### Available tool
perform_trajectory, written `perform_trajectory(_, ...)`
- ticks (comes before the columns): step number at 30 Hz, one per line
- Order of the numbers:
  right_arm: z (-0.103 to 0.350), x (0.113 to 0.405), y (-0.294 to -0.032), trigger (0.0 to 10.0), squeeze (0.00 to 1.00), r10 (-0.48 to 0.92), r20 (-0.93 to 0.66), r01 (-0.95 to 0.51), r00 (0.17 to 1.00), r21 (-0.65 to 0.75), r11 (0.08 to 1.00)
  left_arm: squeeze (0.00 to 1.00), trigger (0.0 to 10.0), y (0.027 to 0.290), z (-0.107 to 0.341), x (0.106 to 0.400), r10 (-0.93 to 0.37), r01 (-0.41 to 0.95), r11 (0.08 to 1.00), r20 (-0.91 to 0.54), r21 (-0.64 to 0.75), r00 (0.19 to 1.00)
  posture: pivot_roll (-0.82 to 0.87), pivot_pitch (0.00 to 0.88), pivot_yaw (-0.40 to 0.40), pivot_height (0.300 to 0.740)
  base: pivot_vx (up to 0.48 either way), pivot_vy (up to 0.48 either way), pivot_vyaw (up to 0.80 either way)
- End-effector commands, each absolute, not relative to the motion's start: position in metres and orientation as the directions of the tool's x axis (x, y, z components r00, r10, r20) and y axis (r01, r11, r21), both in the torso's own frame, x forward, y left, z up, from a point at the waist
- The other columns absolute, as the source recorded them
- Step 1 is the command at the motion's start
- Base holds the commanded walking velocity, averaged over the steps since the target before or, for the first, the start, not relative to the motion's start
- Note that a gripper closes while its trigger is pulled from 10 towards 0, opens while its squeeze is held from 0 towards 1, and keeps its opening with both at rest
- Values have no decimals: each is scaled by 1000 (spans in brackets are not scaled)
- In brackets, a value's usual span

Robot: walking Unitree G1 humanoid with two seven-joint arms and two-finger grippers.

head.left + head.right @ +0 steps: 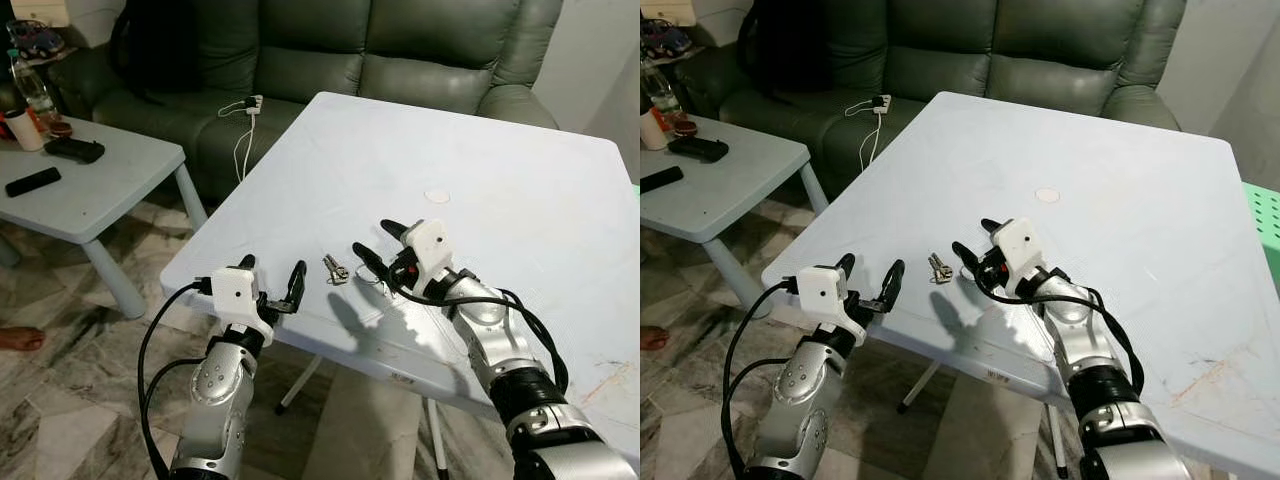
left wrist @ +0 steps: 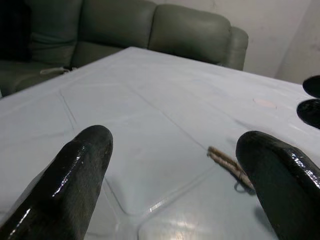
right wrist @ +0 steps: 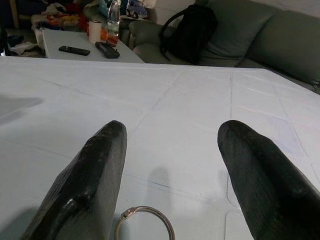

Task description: Hang keys on a hook

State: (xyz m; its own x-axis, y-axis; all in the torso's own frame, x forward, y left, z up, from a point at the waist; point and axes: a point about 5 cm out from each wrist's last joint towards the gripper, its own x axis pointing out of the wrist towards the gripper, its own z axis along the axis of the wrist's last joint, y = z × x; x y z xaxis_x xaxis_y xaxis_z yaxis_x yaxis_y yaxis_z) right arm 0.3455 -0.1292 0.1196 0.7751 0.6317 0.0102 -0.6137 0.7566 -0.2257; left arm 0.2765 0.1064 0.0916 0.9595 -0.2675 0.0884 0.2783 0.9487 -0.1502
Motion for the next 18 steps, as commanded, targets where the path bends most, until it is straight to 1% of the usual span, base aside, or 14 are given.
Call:
perform_trajectory(1,120,348,-133,10000,0,633,-4,-615,775,-242,751,0,10000,88,96,273,-272,289,934,104,-211,957,45,31,-81,740,0,0,0)
perform_trajectory(12,114,351,-145,10000,0,636,-89,-634,766,-269,725,0,10000,86,99,267,-274,291,930,105,-226,956,48,57,-87,740,0,0,0)
perform_trajectory(18,112,351,-151,10000,0,677,-137,-684,723,-270,677,0,10000,84,100,265,-282,299,927,102,-226,954,49,68,-86,740,0,0,0)
